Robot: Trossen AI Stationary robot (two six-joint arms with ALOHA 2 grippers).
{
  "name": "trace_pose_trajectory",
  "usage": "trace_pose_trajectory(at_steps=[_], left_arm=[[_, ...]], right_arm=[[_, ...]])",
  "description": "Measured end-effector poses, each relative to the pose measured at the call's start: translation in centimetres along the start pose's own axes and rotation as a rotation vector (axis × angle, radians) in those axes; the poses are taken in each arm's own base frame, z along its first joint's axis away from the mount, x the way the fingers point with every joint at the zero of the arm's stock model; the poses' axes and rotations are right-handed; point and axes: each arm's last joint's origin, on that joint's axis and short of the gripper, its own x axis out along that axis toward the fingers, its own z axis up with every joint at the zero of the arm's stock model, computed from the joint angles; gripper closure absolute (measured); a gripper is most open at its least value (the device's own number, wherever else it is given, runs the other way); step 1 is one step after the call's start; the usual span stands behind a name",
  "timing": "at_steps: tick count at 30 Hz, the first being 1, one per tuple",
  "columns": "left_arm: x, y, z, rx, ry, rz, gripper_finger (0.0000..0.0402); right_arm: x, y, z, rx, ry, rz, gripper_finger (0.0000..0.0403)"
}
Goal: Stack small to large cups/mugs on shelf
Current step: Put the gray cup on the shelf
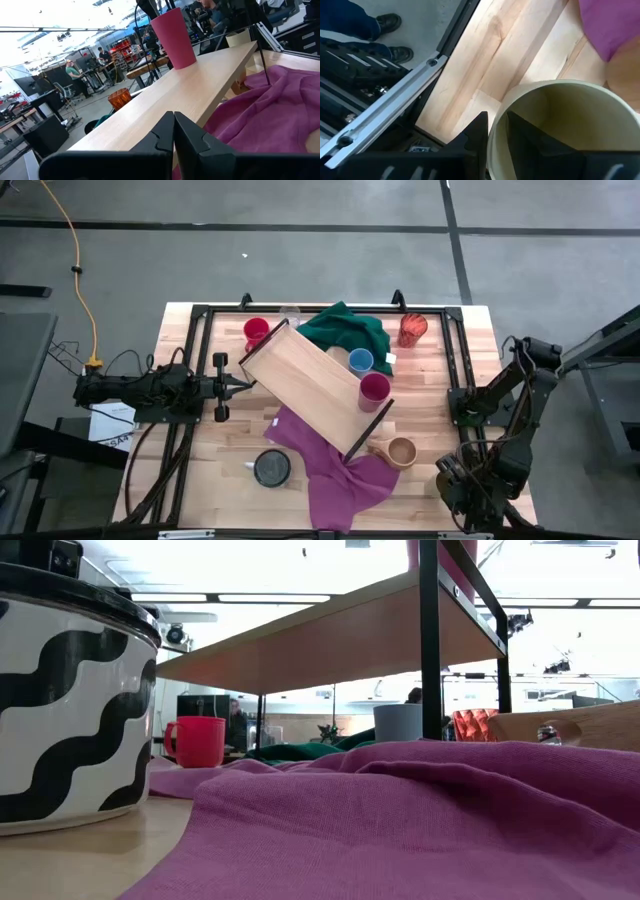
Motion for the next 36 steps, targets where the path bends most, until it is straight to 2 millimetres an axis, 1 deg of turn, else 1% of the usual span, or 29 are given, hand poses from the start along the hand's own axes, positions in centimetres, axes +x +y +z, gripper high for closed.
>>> trace_pose_trajectory(at_steps=[4, 10, 14, 17, 20, 24, 29, 33, 36], left_arm=[[0.0, 0.0, 0.0, 0.0, 0.0, 0.0, 0.0401], [0.0, 0.0, 0.0, 0.0, 0.0, 0.0, 0.0401], [0.0, 0.0, 0.0, 0.0, 0.0, 0.0, 0.0401], [0.0, 0.0, 0.0, 0.0, 0.0, 0.0, 0.0401], [0.0, 0.0, 0.0, 0.0, 0.0, 0.0, 0.0401], [0.0, 0.0, 0.0, 0.0, 0.0, 0.0, 0.0401], [0.0, 0.0, 0.0, 0.0, 0.0, 0.0, 0.0401], [0.0, 0.0, 0.0, 0.0, 0.0, 0.0, 0.0401], [0.0, 0.0, 0.0, 0.0, 0.0, 0.0, 0.0401]], right_arm=[[0.0, 0.0, 0.0, 0.0, -0.001, -0.002, 0.0351], [0.0, 0.0, 0.0, -0.002, -0.006, -0.007, 0.0396], [0.0, 0.0, 0.0, -0.001, -0.01, -0.011, 0.0395], [-0.4, -0.1, 0.0, 0.001, -0.021, -0.003, 0.04], [-1.9, 0.4, 0.8, -0.006, -0.067, 0.019, 0.0401], [-4.7, 1.2, 2.3, -0.05, -0.167, 0.035, 0.0402], [-8.8, 1.9, 4.0, -0.101, -0.306, 0.01, 0.0402], [-11.2, 1.2, 5.1, -0.111, -0.357, -0.032, 0.0402], [-12.4, 0.4, 5.9, -0.12, -0.38, -0.051, 0.0402]])
